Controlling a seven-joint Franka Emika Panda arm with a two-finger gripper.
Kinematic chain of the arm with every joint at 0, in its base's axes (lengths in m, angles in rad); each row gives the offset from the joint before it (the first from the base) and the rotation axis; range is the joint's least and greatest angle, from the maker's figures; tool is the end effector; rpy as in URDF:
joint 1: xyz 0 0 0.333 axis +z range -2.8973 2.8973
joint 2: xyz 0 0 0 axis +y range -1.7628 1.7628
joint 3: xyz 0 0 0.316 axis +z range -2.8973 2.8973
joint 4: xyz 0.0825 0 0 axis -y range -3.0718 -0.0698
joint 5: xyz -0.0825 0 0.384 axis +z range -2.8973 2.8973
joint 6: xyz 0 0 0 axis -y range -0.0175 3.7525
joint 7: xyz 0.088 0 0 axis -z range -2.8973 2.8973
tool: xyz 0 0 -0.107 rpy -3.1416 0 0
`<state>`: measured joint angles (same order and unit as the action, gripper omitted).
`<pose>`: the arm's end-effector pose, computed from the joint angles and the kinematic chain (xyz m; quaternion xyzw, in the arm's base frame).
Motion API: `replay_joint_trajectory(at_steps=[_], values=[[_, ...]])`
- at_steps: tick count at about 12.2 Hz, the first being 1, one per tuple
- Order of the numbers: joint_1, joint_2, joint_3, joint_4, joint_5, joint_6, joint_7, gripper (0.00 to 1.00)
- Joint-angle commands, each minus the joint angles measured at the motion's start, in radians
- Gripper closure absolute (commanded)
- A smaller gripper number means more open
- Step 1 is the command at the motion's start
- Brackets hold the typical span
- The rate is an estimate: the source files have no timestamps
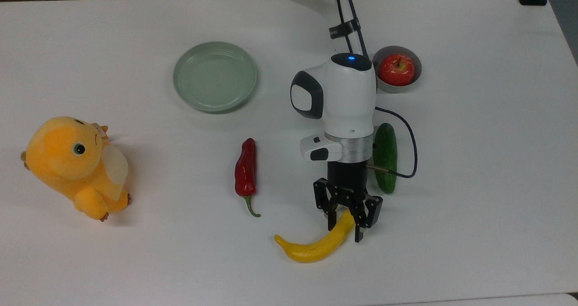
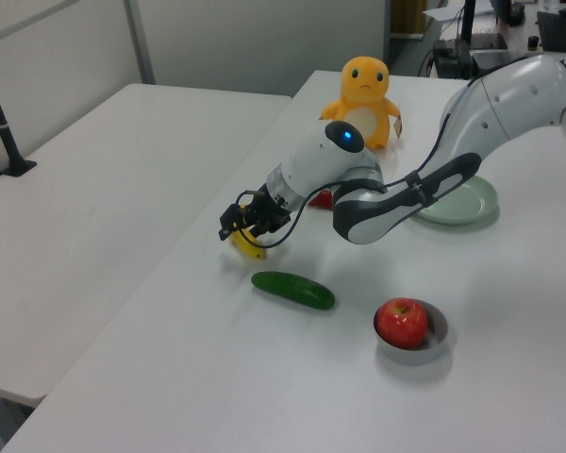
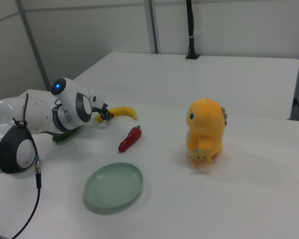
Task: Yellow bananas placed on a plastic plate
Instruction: 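Close the gripper around the banana's middle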
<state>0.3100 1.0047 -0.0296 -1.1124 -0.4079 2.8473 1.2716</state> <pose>0.7758 0.2556 0.2787 -0.8834 0.2835 -0.3421 0.1492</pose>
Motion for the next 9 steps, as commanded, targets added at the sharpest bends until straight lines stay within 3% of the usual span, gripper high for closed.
replay_joint_trajectory(at_steps=[1, 5, 9], values=[[0.003, -0.025, 0.002, -0.034, -0.016, -0.011, -0.051, 1.00], [-0.002, -0.079, 0.004, -0.078, -0.009, -0.013, -0.052, 1.00], [-0.003, -0.331, 0.028, -0.301, -0.012, -0.106, -0.101, 1.00]])
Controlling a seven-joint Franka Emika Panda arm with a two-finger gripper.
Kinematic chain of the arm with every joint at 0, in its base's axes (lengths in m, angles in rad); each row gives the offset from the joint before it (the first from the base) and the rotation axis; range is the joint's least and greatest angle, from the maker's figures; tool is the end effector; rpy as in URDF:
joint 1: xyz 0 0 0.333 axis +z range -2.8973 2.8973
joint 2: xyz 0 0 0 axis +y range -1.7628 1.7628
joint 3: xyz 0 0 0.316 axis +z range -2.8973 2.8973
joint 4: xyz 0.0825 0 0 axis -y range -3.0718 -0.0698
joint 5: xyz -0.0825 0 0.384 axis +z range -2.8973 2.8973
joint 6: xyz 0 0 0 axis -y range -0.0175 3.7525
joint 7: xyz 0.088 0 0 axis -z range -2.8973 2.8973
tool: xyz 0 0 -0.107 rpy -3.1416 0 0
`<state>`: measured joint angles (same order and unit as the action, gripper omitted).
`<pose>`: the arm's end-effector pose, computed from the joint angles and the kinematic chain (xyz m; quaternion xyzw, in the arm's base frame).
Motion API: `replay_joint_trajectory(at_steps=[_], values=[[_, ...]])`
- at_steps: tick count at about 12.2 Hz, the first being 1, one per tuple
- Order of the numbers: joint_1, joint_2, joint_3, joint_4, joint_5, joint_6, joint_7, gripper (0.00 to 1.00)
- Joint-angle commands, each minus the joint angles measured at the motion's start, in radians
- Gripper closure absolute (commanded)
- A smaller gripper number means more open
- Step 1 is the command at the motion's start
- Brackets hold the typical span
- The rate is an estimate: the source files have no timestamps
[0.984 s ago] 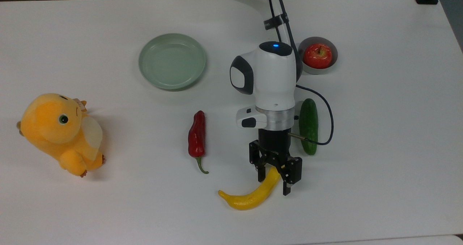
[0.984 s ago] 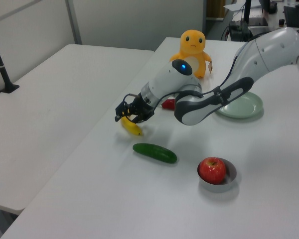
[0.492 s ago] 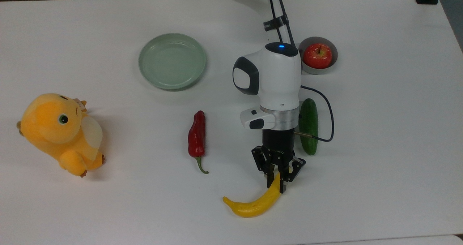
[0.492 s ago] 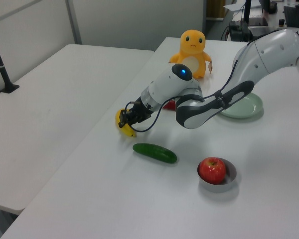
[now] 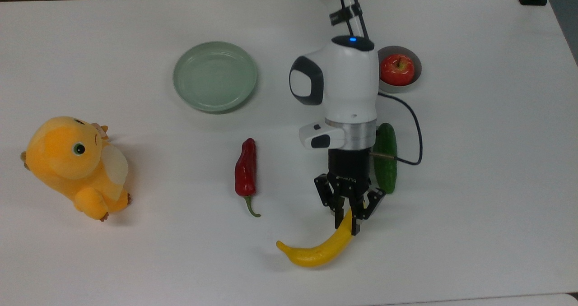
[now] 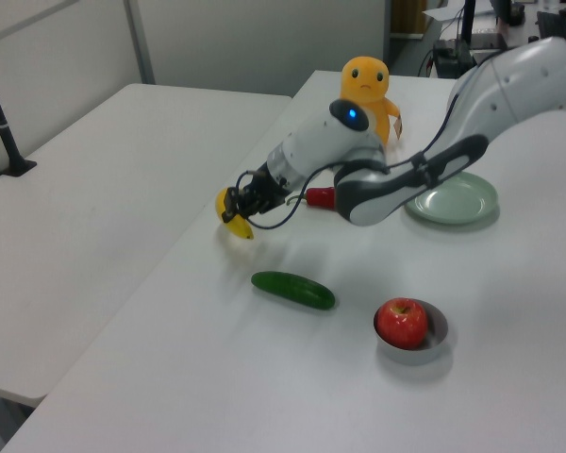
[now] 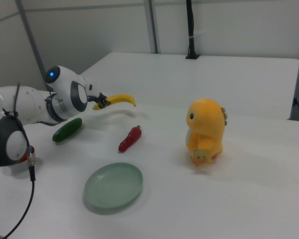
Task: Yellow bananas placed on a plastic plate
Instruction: 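Lift the banana and carry it over the pale green plate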
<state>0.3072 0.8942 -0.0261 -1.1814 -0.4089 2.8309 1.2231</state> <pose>0.7696 0.2516 0.3315 -0.8839 0.2651 -0.3563 0.1464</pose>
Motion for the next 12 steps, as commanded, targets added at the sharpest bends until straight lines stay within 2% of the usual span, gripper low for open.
replay_joint_trajectory(at_steps=[1, 4, 6, 7, 8, 9, 12], values=[[-0.003, -0.292, 0.040, -0.282, -0.011, -0.160, -0.100, 1.00], [-0.014, -0.431, 0.069, -0.342, 0.005, -0.342, -0.221, 1.00], [-0.030, -0.539, 0.094, -0.437, 0.021, -0.422, -0.360, 1.00], [-0.033, -0.605, 0.095, -0.507, 0.062, -0.441, -0.467, 1.00], [-0.043, -0.665, 0.095, -0.556, 0.134, -0.479, -0.581, 1.00], [-0.054, -0.701, 0.095, -0.576, 0.178, -0.529, -0.672, 1.00], [-0.147, -0.802, 0.094, -0.590, 0.427, -0.816, -1.143, 1.00]])
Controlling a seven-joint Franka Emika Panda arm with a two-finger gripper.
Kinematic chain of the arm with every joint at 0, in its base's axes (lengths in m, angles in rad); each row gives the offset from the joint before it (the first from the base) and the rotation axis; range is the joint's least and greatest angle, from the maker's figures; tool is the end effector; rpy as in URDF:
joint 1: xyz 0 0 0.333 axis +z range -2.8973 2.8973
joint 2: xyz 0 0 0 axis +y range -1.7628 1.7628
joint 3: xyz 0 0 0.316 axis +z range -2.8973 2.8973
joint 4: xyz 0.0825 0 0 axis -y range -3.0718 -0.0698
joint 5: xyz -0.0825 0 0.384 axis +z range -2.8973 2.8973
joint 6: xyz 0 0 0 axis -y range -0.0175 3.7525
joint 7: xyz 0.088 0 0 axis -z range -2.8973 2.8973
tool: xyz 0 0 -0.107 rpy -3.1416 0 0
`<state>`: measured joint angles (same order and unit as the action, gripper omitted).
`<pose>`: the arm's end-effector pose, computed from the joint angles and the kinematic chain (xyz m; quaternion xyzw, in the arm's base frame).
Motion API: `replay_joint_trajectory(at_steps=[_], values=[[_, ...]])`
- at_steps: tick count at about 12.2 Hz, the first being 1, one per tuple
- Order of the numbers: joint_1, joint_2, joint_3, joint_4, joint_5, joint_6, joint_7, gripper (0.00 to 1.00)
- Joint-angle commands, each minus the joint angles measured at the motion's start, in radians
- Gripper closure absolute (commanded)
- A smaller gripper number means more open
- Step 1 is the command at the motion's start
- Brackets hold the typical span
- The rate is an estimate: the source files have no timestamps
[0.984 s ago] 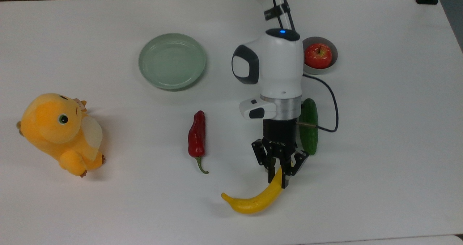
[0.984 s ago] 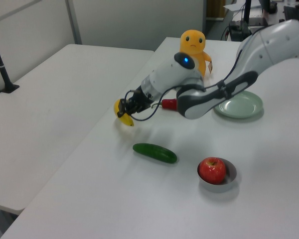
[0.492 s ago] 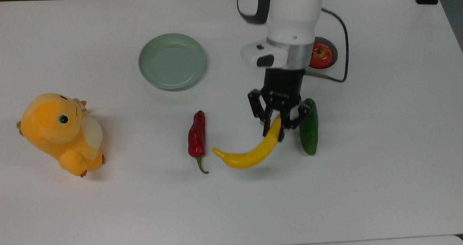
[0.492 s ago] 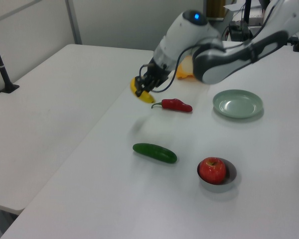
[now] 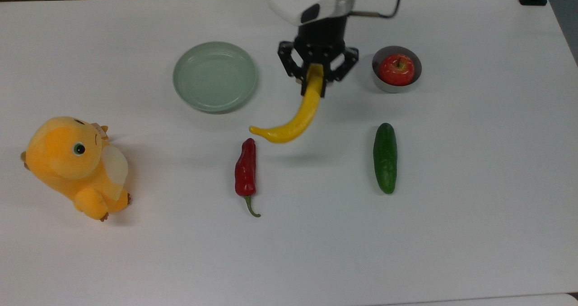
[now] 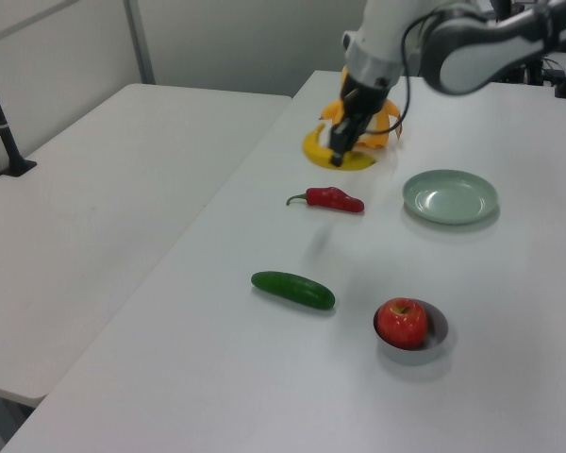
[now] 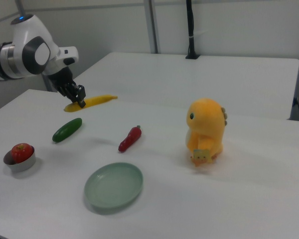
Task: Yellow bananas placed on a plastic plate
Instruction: 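Lift the banana and carry it over the pale green plate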
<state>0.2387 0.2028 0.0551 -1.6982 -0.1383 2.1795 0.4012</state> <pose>0.6230 0.1804 0.5012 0.9885 -0.0232 0.1496 0.0056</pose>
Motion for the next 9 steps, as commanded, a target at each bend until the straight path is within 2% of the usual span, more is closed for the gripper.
replay_joint_trajectory(at_steps=[1, 2, 4, 6, 9], values=[[-0.110, -0.123, 0.011, -0.074, 0.196, -0.229, -0.426, 1.00], [-0.154, -0.129, 0.008, -0.075, 0.235, -0.325, -0.559, 1.00], [-0.206, -0.137, 0.005, -0.099, 0.255, -0.417, -0.692, 1.00], [-0.274, -0.132, 0.000, -0.168, 0.255, -0.415, -0.768, 1.00], [-0.317, -0.117, -0.023, -0.238, 0.255, -0.334, -0.855, 1.00]])
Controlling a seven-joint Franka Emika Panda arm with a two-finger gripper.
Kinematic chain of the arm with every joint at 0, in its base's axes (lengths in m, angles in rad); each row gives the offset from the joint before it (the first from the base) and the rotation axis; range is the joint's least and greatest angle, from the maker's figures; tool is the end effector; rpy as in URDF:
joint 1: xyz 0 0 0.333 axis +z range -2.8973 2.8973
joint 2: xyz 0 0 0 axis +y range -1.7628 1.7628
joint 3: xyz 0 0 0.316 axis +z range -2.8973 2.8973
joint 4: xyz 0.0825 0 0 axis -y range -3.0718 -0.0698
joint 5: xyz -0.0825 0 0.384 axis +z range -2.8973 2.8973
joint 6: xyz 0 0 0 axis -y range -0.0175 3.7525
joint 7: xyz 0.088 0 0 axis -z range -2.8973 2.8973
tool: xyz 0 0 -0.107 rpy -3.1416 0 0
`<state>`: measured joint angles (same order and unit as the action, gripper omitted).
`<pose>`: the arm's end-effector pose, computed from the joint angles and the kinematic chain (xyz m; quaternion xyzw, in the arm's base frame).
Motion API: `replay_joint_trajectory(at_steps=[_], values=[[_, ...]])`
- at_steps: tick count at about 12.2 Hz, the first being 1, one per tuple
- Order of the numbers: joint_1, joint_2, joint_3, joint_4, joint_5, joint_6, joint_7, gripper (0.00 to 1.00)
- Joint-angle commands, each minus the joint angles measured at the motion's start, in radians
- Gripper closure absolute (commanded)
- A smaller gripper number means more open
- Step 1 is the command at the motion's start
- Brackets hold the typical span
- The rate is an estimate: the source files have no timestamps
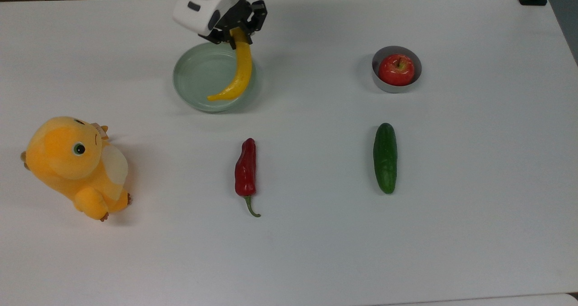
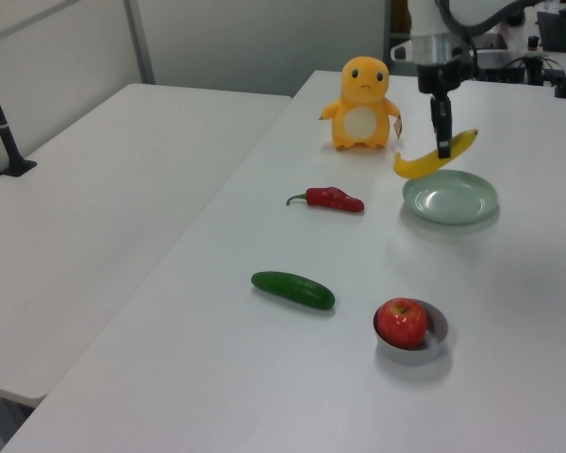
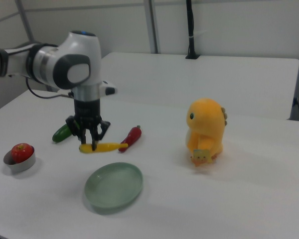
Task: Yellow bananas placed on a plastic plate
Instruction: 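Lower the banana onto the plate and open the gripper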
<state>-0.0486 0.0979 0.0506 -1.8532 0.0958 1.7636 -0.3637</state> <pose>0.5668 0.0088 0.4524 -0.9802 -0.1676 0.0832 0.0644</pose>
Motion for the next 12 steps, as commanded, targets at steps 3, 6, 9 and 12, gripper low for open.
replay_joint_trajectory(at_steps=[3, 6, 9, 12], values=[[-0.031, -0.010, -0.043, -0.132, 0.022, 0.140, -0.121, 1.00], [-0.037, -0.007, -0.046, -0.165, 0.021, 0.142, -0.143, 0.96], [-0.048, -0.010, -0.046, -0.166, 0.022, 0.126, -0.132, 0.21], [-0.048, -0.021, -0.048, -0.161, 0.022, 0.120, -0.126, 0.00]])
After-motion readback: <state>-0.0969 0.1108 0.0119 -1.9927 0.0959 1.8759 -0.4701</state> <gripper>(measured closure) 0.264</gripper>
